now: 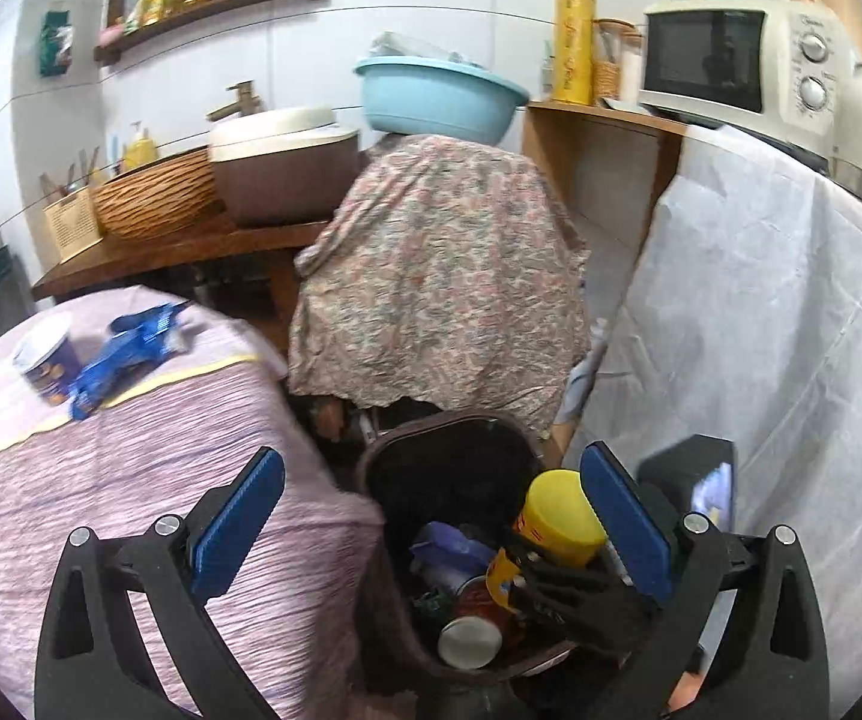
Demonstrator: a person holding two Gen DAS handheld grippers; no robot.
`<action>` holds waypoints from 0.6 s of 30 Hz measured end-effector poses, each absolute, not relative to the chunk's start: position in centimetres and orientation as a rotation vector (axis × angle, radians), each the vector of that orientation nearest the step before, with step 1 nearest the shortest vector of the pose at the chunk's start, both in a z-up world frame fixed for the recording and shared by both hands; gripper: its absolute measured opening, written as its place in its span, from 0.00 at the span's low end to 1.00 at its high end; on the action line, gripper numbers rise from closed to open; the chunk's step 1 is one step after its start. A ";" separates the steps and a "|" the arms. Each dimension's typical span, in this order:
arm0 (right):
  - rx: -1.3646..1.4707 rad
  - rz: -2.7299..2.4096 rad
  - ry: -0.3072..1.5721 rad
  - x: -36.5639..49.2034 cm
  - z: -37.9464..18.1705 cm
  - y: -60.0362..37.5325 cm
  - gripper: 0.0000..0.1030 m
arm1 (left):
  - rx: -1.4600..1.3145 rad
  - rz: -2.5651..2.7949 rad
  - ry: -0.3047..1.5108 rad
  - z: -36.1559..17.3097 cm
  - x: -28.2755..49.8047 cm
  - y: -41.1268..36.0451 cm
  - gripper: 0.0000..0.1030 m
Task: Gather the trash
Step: 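Carry the red cup and yellow tube over the bin and release both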
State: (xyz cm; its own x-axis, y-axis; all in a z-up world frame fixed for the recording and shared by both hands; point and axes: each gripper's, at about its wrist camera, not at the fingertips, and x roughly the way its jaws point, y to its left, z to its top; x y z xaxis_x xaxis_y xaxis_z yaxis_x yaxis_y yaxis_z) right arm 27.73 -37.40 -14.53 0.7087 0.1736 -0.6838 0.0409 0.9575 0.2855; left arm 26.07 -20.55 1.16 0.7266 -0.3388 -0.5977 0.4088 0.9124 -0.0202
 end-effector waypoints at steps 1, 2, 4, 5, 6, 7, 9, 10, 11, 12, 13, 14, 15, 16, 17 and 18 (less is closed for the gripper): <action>0.285 0.079 0.795 28.3 -15.0 -37.0 0.65 | 0.109 -0.405 0.640 1.0 26.2 -20.0 0.95; 0.279 0.084 0.812 29.2 -15.7 -36.5 0.65 | 0.098 -0.396 0.646 1.0 26.1 -19.3 0.95; 0.270 0.088 0.839 30.1 -16.7 -35.9 0.65 | 0.087 -0.375 0.654 0.8 26.1 -18.4 0.95; 0.267 0.089 0.853 30.6 -17.2 -35.6 0.65 | 0.088 -0.370 0.656 0.8 26.1 -17.9 0.95; 0.263 0.090 0.865 31.1 -17.7 -35.3 0.65 | 0.094 -0.363 0.662 0.6 26.1 -17.5 0.95; 0.258 0.093 0.878 31.7 -18.2 -34.9 0.65 | 0.096 -0.355 0.667 0.6 26.2 -17.2 0.95; 0.246 0.095 0.898 32.4 -19.2 -34.4 0.65 | 0.086 -0.343 0.663 0.6 26.2 -16.5 0.95; 0.240 0.091 0.911 32.7 -19.6 -34.2 0.65 | 0.082 -0.341 0.664 0.6 26.2 -16.2 0.95; 0.236 0.081 0.924 32.9 -20.1 -34.0 0.65 | 0.081 -0.338 0.664 0.6 26.2 -16.0 0.95; 0.235 0.072 0.936 33.1 -20.5 -33.8 0.65 | 0.081 -0.333 0.664 0.6 26.3 -15.7 0.95; 0.240 0.071 0.950 33.3 -21.0 -33.6 0.67 | 0.081 -0.330 0.663 0.6 26.2 -15.5 0.95; 0.244 0.068 0.962 33.4 -21.3 -33.5 0.70 | 0.082 -0.326 0.663 0.6 26.2 -15.3 0.95; 0.244 0.060 0.965 33.4 -21.5 -33.3 0.72 | 0.081 -0.325 0.665 0.6 26.1 -15.2 0.95; 0.241 0.055 0.958 33.3 -21.5 -33.2 0.77 | 0.080 -0.326 0.670 0.5 26.1 -15.1 0.95; 0.235 0.048 0.950 33.2 -21.5 -33.0 0.81 | 0.079 -0.327 0.673 0.5 26.1 -14.9 0.95; 0.232 0.042 0.947 33.1 -21.6 -32.9 0.81 | 0.077 -0.328 0.678 0.4 26.1 -14.8 0.95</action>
State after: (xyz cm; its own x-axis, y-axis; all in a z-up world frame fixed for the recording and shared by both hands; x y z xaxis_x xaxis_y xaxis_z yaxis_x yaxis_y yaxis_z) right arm 33.14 -32.92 -21.56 0.5852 0.1372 -0.7992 0.0654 0.9744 0.2152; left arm 26.07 -14.82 0.40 0.7294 -0.2727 -0.6273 0.3226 0.9458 -0.0361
